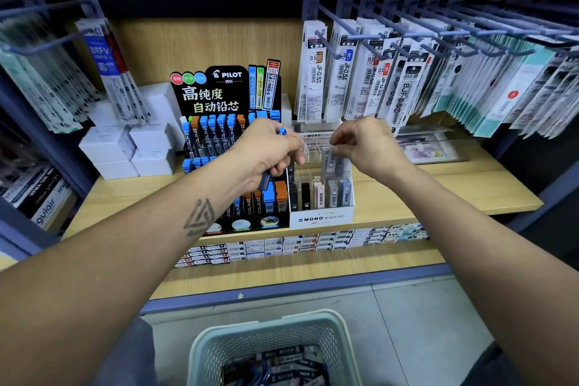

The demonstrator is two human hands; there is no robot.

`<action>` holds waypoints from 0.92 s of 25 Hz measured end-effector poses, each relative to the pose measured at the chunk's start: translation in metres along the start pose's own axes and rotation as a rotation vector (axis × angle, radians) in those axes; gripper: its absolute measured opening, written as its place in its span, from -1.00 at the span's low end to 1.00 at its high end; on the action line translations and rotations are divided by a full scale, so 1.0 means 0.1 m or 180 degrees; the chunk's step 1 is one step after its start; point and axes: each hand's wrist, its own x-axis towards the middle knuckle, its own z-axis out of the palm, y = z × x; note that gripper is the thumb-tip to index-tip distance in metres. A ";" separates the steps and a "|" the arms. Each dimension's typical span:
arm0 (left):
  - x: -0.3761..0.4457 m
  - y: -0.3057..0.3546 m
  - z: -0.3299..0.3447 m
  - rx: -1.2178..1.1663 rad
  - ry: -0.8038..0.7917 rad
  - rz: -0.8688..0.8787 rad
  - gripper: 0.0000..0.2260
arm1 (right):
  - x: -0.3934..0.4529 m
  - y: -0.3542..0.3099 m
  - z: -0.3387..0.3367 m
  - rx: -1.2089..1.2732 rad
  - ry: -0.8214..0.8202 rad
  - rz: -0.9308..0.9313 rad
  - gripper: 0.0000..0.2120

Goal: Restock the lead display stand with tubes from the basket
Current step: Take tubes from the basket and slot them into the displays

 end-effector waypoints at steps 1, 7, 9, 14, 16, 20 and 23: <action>0.00 0.00 0.00 0.0003 0.0003 -0.0002 -0.88 | -0.01 0.01 0.03 -0.0075 -0.0037 -0.0030 -0.90; -0.03 0.01 0.00 -0.0038 -0.0020 -0.0058 -0.86 | -0.05 0.01 0.11 -0.0303 -0.0117 -0.0105 -0.82; -0.04 0.01 0.02 -0.0147 -0.0084 -0.0196 -0.81 | -0.05 -0.02 0.07 -0.0379 0.0035 -0.0072 -0.82; -0.10 0.06 0.00 -0.0785 -0.0443 -0.0749 -0.53 | -0.22 -0.43 -0.03 0.2158 -0.0434 0.0218 -0.92; -0.12 0.07 0.01 -0.0896 -0.0542 -0.0846 -0.46 | -0.30 -0.57 -0.03 0.2476 -0.0751 0.0009 -0.83; -0.12 0.04 0.04 -0.0921 -0.0422 -0.0848 -0.46 | -0.35 -0.73 0.01 0.2157 -0.0931 -0.0121 -0.72; -0.13 0.03 0.06 -0.1024 -0.0537 -0.0874 -0.46 | -0.34 -0.75 0.03 0.2223 -0.0952 0.0079 -0.73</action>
